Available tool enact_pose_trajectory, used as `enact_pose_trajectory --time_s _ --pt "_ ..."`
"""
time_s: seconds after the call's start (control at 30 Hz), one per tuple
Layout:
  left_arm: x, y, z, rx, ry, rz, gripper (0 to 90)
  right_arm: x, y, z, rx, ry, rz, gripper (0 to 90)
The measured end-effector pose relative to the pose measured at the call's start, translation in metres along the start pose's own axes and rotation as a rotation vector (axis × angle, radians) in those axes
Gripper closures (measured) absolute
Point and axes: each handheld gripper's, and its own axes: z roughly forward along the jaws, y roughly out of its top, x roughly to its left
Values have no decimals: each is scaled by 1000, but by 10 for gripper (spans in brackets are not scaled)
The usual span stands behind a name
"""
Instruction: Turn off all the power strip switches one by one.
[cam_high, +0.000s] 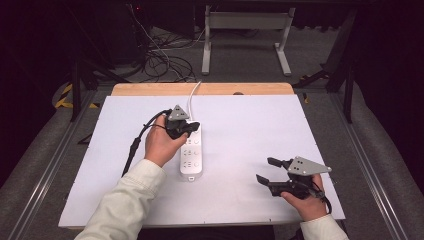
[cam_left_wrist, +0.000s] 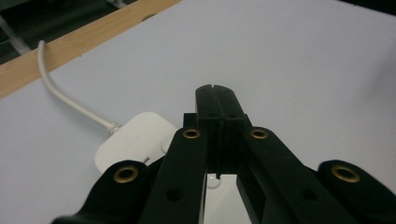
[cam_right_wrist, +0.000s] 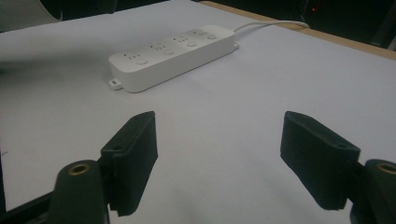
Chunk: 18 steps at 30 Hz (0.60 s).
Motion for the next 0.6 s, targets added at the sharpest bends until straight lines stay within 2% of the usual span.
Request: enact_pose_trajectory --time_s 0.07,0.1,0.17,0.23,0.5,0.6 --pt "-4 -4 -2 10 -7 12 900 0 0 0 -3 2 -1 282" --pt "-5 -7 -4 14 -7 32 900 1 0 -1 -4 3 -1 282" --pt "-7 -14 -4 2 -62 46 900 1 0 -1 -4 3 -1 282" --pt "-7 -23 -1 39 -43 62 900 0 0 1 0 2 -3 282" --pt "-1 -35 8 50 -46 11 900 0 0 2 9 -1 -2 281" --pt "0 -37 12 52 -40 4 900 1 -1 2 8 2 -3 281"
